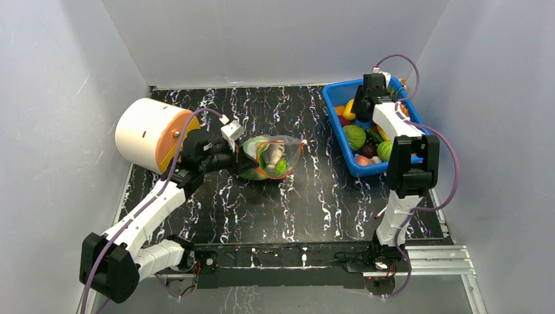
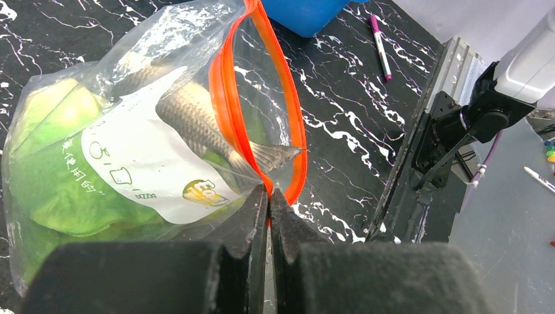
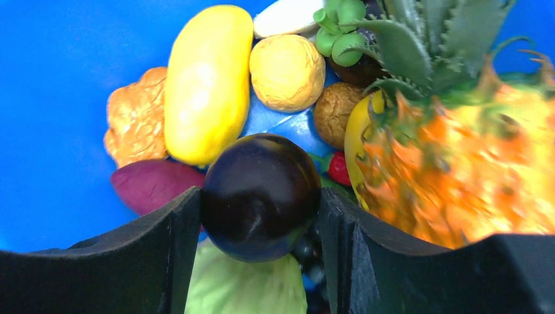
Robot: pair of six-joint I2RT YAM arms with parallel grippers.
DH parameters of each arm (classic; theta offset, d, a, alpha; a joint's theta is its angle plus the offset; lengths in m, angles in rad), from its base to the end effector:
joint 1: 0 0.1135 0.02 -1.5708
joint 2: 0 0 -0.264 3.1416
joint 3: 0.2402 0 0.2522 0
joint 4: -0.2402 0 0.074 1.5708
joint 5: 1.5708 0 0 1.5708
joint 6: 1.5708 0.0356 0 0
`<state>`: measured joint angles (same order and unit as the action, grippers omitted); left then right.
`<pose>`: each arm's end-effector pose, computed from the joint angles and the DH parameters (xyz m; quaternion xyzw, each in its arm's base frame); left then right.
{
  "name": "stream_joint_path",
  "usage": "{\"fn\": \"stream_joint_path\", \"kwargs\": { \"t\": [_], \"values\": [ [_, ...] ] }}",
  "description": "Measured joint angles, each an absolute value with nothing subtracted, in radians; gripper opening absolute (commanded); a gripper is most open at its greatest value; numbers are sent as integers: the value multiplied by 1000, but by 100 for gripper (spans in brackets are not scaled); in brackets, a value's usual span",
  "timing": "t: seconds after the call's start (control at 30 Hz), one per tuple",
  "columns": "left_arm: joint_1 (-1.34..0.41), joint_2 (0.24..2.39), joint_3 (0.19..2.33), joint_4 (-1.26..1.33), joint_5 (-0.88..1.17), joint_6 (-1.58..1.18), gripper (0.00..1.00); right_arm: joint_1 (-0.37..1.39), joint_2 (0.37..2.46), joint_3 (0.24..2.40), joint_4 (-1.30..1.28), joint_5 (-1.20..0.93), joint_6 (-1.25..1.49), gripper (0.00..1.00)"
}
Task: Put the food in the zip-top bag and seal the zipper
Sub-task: Pick up the fake fruit from the bin, then place the fake fruit in the zipper food storage bag.
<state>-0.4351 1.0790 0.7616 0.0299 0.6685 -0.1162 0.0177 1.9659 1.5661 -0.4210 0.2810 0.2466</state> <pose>0.2125 -0.1231 0.2979 0.3140 0.7160 -0.4068 0.4725 0.4445 -0.0020 0.2379 0.1562 0.9095 -0.0814 0.3767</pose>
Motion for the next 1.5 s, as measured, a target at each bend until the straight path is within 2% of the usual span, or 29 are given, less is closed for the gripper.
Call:
{"fn": "stream_joint_path", "kwargs": {
  "t": [0.6, 0.87, 1.13, 1.5],
  "values": [
    [-435, 1069, 745, 78, 622, -224, 0, 91, 1528, 1361, -486, 127, 306, 37],
    [-435, 1070, 775, 76, 589, -320, 0, 251, 1351, 1232, -434, -39, 399, 37],
    [-435, 1077, 787, 83, 586, -403, 0, 436, 1265, 1127, -376, -123, 498, 37],
    [-435, 1087, 793, 94, 588, -442, 0, 587, 1193, 991, -246, -189, 695, 38]
  ]
}}
